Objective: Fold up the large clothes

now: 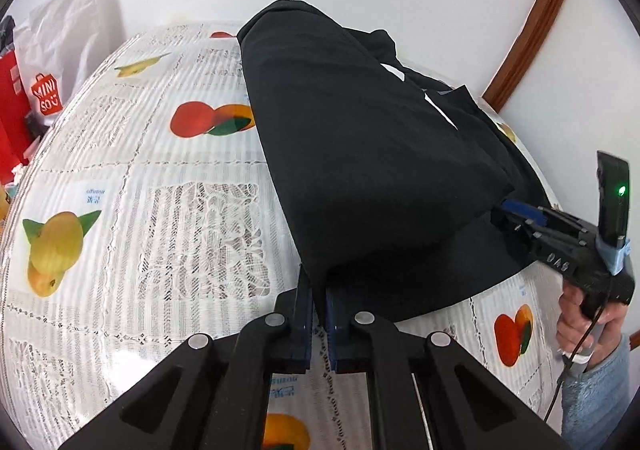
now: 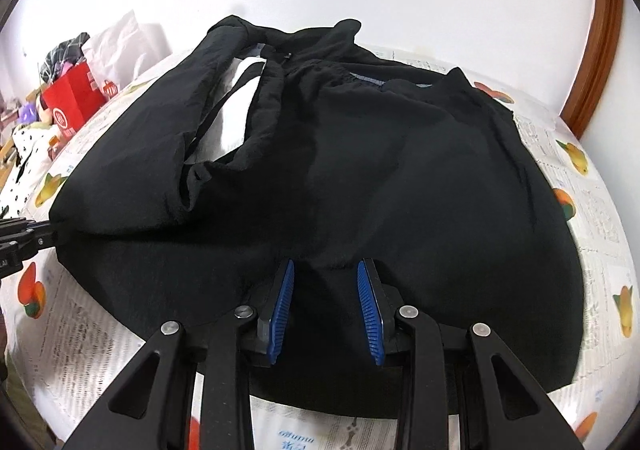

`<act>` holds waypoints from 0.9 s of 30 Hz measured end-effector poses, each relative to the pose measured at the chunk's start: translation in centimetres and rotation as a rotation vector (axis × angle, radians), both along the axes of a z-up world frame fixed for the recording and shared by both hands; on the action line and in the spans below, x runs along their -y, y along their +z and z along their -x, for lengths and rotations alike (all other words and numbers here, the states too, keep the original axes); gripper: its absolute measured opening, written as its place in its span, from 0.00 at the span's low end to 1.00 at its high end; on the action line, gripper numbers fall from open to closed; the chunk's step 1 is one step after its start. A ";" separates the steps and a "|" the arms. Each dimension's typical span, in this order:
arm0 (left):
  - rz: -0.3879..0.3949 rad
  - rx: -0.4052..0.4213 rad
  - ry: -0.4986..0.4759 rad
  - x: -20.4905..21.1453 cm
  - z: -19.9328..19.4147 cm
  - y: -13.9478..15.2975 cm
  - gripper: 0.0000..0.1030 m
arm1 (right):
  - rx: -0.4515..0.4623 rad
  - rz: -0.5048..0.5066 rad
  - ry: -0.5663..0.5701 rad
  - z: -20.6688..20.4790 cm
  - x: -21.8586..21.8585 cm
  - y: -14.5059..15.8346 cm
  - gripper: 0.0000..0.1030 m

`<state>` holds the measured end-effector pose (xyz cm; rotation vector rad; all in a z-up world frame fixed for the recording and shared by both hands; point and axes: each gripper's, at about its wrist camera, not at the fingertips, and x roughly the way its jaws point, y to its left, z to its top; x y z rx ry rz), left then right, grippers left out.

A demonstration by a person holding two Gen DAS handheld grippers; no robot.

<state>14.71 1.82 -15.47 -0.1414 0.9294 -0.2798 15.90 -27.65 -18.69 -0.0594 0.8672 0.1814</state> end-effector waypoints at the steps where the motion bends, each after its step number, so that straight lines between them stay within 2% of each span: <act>1: 0.002 -0.001 -0.004 0.1 0.1 -0.1 0.07 | 0.003 -0.005 -0.004 0.2 0.2 0.6 0.33; 4: 0.022 0.005 -0.011 -0.2 0.3 -0.2 0.09 | 0.028 -0.052 -0.009 0.9 1.2 2.5 0.47; 6: 0.045 0.000 -0.018 -0.2 0.5 0.0 0.11 | 0.040 -0.101 0.010 0.9 1.3 3.7 0.65; 8: 0.054 0.002 -0.024 -0.7 0.6 -0.1 0.23 | 0.050 -0.138 0.038 0.9 0.7 4.6 0.73; 9: 0.055 0.006 -0.028 -0.5 0.6 -0.1 0.36 | 0.055 -0.157 0.051 1.0 0.6 4.9 0.73; 10: 0.067 0.017 -0.041 -0.4 0.7 -0.1 0.47 | 0.057 -0.176 0.067 0.7 0.0 5.2 0.73; 14: 0.093 0.018 -0.085 0.3 0.4 -0.2 0.55 | 0.032 -0.219 0.094 -0.5 -1.6 4.8 0.73; 15: 0.087 0.023 -0.093 0.5 0.3 -0.3 0.59 | 0.023 -0.220 0.100 -1.0 -1.9 4.5 0.73; 17: 0.061 0.042 -0.106 1.7 -0.2 -0.2 0.61 | 0.009 -0.221 0.112 -2.1 -2.6 3.9 0.73; 19: 0.047 0.039 -0.116 2.7 -0.8 -0.3 0.71 | -0.011 -0.228 0.124 -3.0 -3.1 3.4 0.73; 23: -0.021 0.059 -0.108 4.6 -1.7 -0.5 0.75 | -0.041 -0.280 0.132 -4.6 -3.7 2.4 0.72; 25: -0.067 0.067 -0.109 5.3 -1.8 -0.6 0.78 | -0.050 -0.294 0.131 -5.3 -4.1 2.0 0.59; 27: -0.112 0.074 -0.108 5.9 -1.7 -0.7 0.78 | -0.056 -0.295 0.144 -5.6 -4.7 1.8 0.39</act>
